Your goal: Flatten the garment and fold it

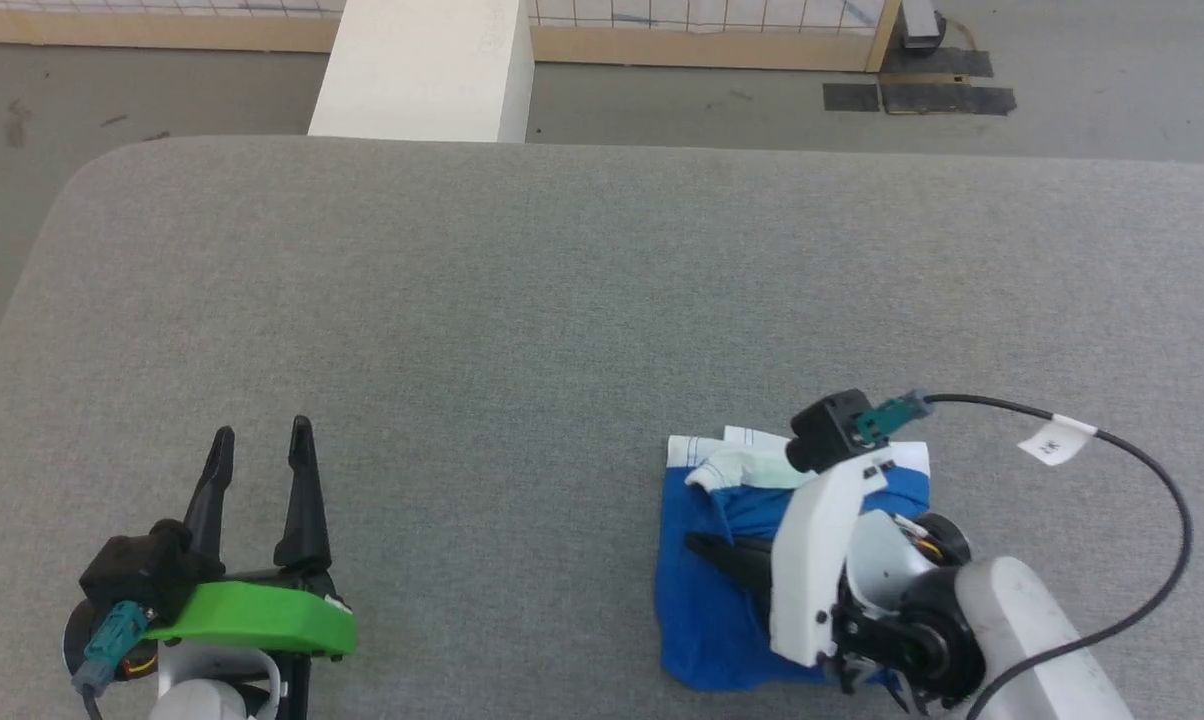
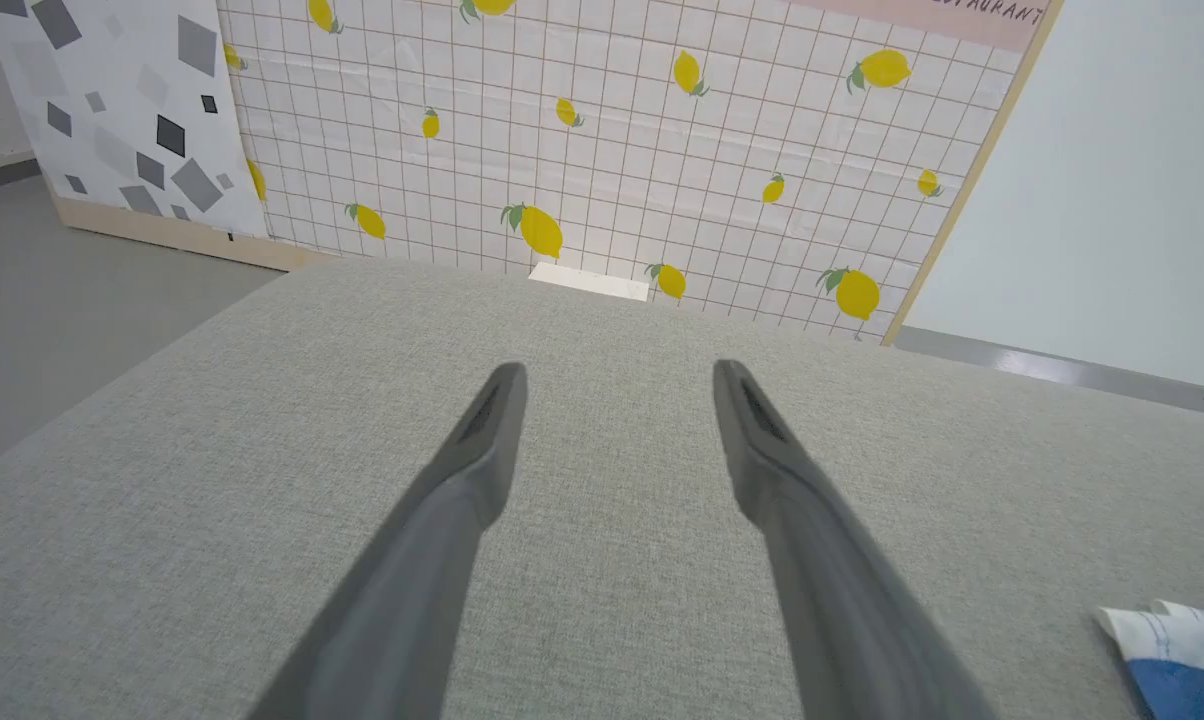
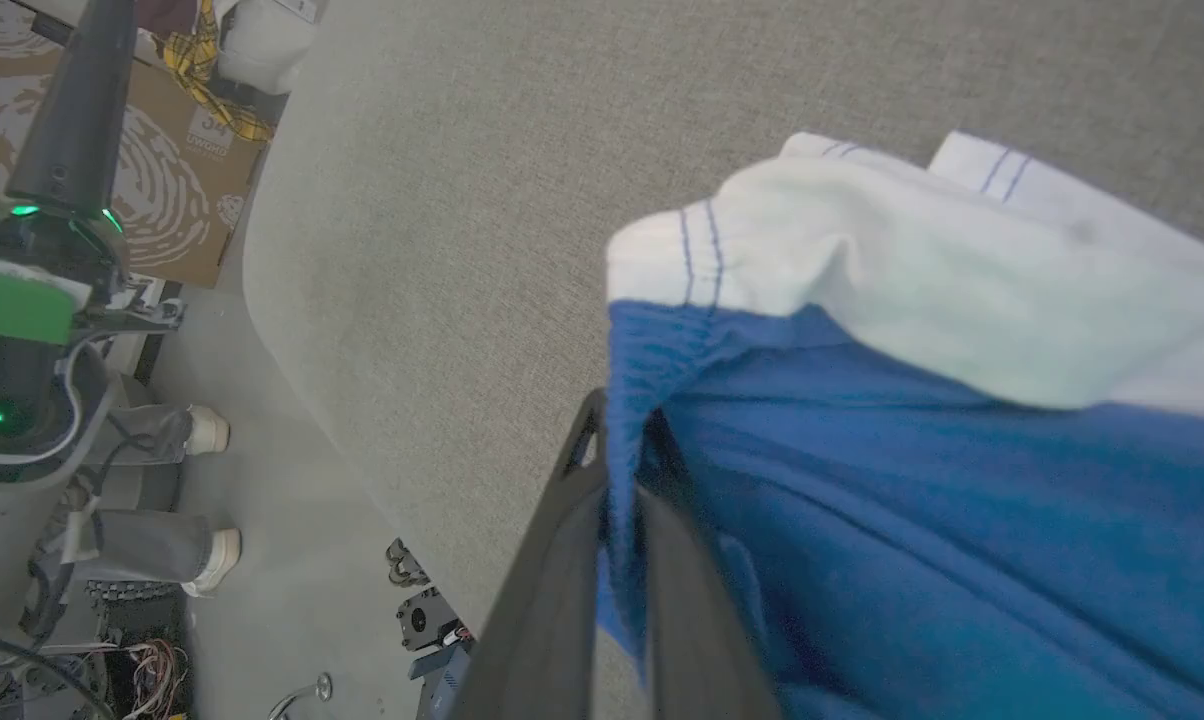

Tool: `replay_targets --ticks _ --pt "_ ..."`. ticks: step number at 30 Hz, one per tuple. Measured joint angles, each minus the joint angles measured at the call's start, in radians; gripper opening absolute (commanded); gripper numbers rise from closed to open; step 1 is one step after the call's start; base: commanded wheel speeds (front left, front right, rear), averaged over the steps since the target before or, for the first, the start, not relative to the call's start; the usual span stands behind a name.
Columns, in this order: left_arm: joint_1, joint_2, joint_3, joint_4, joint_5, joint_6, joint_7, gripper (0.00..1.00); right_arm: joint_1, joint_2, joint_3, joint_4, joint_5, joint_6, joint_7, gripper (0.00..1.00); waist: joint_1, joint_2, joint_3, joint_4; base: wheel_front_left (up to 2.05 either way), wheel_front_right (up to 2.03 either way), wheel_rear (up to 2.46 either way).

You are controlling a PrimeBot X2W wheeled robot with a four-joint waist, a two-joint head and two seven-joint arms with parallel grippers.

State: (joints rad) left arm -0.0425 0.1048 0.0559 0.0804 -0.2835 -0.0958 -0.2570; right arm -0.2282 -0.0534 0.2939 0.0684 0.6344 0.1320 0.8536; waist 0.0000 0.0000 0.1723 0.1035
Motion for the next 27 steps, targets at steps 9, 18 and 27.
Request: replay_targets --ticks 9,18,27 --pt "-0.009 -0.007 -0.002 0.01 0.001 -0.006 0.0 1.0 -0.082 0.002 0.078 0.261 -0.03 0.0 -0.164 1.0 0.0 0.0 0.009 0.016 0.0 0.0 0.0" --pt "-0.009 -0.007 0.005 0.019 0.008 -0.01 0.0 1.0 -0.132 0.002 0.152 0.222 -0.052 0.0 -0.22 1.0 0.0 0.0 -0.015 0.002 0.0 0.0 0.0" --pt "0.006 -0.01 0.008 0.01 0.018 -0.01 0.0 1.0 -0.063 0.002 0.043 -0.073 -0.186 0.0 -0.086 1.0 0.0 0.0 -0.048 -0.042 0.0 0.0 0.0"
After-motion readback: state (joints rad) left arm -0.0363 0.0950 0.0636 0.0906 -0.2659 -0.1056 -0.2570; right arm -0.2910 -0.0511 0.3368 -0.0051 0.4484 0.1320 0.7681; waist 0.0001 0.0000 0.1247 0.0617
